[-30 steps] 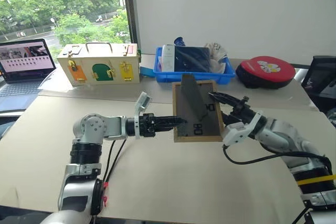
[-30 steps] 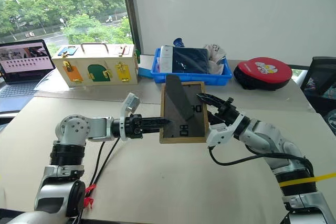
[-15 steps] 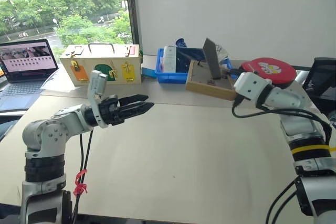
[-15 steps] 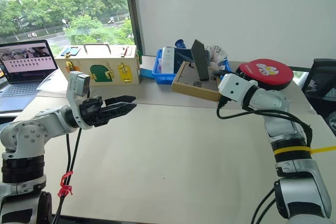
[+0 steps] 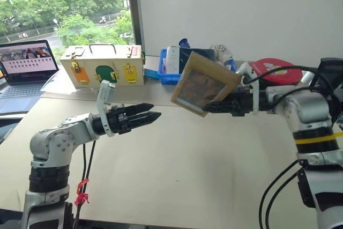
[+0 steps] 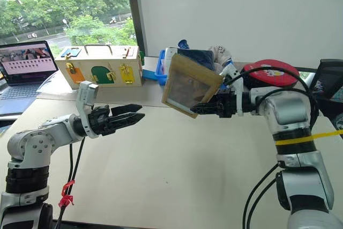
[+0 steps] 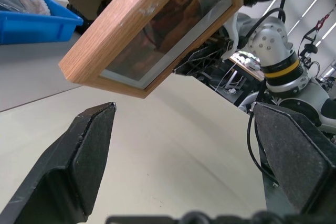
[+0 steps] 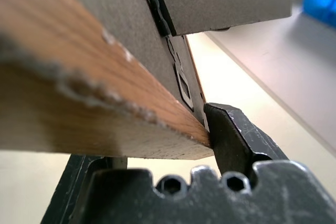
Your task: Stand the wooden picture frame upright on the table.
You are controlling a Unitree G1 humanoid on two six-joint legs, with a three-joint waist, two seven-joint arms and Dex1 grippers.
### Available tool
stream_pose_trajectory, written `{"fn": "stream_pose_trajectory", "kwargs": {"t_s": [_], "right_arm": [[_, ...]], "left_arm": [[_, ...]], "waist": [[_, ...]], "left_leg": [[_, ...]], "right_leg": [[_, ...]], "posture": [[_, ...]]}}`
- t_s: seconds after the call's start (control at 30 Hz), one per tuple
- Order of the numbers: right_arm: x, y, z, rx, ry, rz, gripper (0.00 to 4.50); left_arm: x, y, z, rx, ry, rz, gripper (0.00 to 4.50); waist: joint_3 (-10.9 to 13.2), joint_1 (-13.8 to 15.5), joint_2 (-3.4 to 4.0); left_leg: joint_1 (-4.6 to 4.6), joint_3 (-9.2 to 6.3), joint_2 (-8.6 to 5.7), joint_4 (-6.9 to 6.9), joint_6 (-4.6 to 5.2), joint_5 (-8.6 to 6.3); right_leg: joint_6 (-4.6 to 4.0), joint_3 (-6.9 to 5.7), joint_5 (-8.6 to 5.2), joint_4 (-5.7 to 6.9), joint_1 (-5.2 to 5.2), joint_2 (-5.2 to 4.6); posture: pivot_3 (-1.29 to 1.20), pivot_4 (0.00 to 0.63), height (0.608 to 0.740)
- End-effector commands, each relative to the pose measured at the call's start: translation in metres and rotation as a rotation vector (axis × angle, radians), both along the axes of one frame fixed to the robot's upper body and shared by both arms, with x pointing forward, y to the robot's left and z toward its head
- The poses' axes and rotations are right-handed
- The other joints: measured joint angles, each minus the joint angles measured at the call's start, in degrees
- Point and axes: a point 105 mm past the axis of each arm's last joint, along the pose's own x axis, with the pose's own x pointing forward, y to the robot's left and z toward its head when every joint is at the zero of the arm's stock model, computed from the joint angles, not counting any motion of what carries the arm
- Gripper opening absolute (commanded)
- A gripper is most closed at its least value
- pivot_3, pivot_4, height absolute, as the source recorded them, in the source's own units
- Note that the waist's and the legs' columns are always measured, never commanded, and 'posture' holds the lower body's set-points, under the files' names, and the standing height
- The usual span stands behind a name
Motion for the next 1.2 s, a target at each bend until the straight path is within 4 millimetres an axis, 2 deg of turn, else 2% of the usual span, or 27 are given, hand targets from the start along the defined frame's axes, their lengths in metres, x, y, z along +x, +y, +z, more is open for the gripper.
{"fn": "stream_pose_trajectory", "kwargs": {"t_s": [0.03,0.1,0.17,0.37,0.73,0.97,1.2], "right_arm": [[-0.014,0.007,0.015,0.036,0.056,0.098,2.09],[-0.019,0.014,0.022,0.093,0.139,0.133,2.09],[-0.023,0.015,0.020,0.090,0.185,0.161,2.09],[-0.028,0.005,-0.001,0.027,0.328,0.207,2.09],[0.001,-0.010,-0.050,-0.251,0.299,0.204,2.08],[0.026,-0.009,-0.056,-0.268,0.250,0.163,2.07],[0.026,-0.009,-0.071,-0.250,0.329,0.145,2.07]], "left_arm": [[-0.003,-0.004,0.006,-0.004,-0.048,-0.006,4.50],[-0.004,-0.005,0.005,-0.006,-0.044,-0.009,4.50],[-0.004,-0.006,0.005,-0.008,-0.042,-0.009,4.50],[-0.004,-0.007,0.002,-0.024,-0.031,-0.006,4.50],[-0.010,-0.008,-0.007,-0.040,-0.017,0.028,4.50],[-0.014,-0.005,-0.009,-0.039,-0.001,0.047,4.50],[-0.018,-0.003,-0.008,-0.041,0.008,0.062,4.50]], "waist": [[0.00,-0.01,0.00],[0.01,-0.08,0.00],[0.01,-0.25,0.00],[0.01,-0.15,0.00],[0.01,-0.46,0.00],[0.01,-0.89,0.00],[0.01,-1.18,0.00]], "left_leg": [[-0.04,0.00,0.00,0.01,0.01,-0.01],[-0.06,0.00,0.00,0.01,0.01,0.00],[-0.25,0.00,0.00,0.02,0.01,0.00],[-0.50,0.00,0.00,0.06,0.01,0.00],[-0.53,0.00,0.00,0.09,0.00,0.00],[-0.51,0.00,0.01,0.12,-0.03,0.03],[-0.48,-0.01,0.01,0.12,-0.03,0.03]], "right_leg": [[0.01,0.00,0.00,-0.03,0.00,0.00],[0.00,0.01,0.00,-0.03,-0.05,0.00],[0.00,0.03,0.00,0.11,-0.34,0.01],[0.00,0.02,0.00,0.19,-0.60,0.02],[0.00,0.02,0.00,0.20,-0.64,0.02],[0.00,0.02,0.00,0.29,-0.64,0.02],[0.00,0.01,0.00,0.35,-0.62,0.02]], "posture": [[0.00,0.150,0.740],[0.00,0.150,0.740],[0.00,0.150,0.740],[0.00,0.150,0.740],[0.00,0.150,0.740],[0.00,0.150,0.740],[0.00,0.150,0.740]]}}
